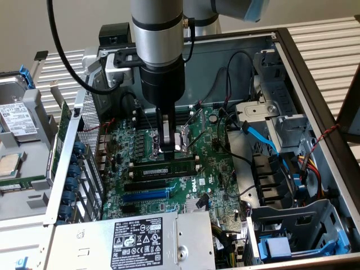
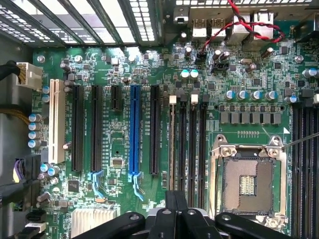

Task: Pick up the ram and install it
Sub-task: 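Press down the ram until it locks into place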

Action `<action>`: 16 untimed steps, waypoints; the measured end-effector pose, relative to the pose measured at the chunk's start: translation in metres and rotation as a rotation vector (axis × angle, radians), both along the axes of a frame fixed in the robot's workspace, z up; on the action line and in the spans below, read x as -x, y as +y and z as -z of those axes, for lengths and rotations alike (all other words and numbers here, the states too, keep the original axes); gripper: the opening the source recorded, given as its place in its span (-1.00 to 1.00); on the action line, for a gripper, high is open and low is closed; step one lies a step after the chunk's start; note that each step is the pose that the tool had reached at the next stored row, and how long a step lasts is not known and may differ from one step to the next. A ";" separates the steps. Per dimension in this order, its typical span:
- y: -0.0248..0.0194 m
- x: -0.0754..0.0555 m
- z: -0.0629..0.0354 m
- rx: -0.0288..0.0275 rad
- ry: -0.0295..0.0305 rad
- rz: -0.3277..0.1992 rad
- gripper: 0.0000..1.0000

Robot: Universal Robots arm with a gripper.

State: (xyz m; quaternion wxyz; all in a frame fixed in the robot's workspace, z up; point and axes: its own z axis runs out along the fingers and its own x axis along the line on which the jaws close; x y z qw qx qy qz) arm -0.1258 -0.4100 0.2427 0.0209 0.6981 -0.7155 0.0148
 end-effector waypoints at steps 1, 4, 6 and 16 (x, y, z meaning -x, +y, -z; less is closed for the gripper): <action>0.0000 0.000 0.0000 -0.0001 -0.0001 0.000 -0.79; -0.0003 0.001 0.0000 -0.0001 -0.0005 0.000 -0.79; -0.0006 0.002 0.0001 -0.0001 -0.0009 0.000 -0.79; -0.0047 0.006 0.0006 -0.0006 -0.0013 0.000 -0.79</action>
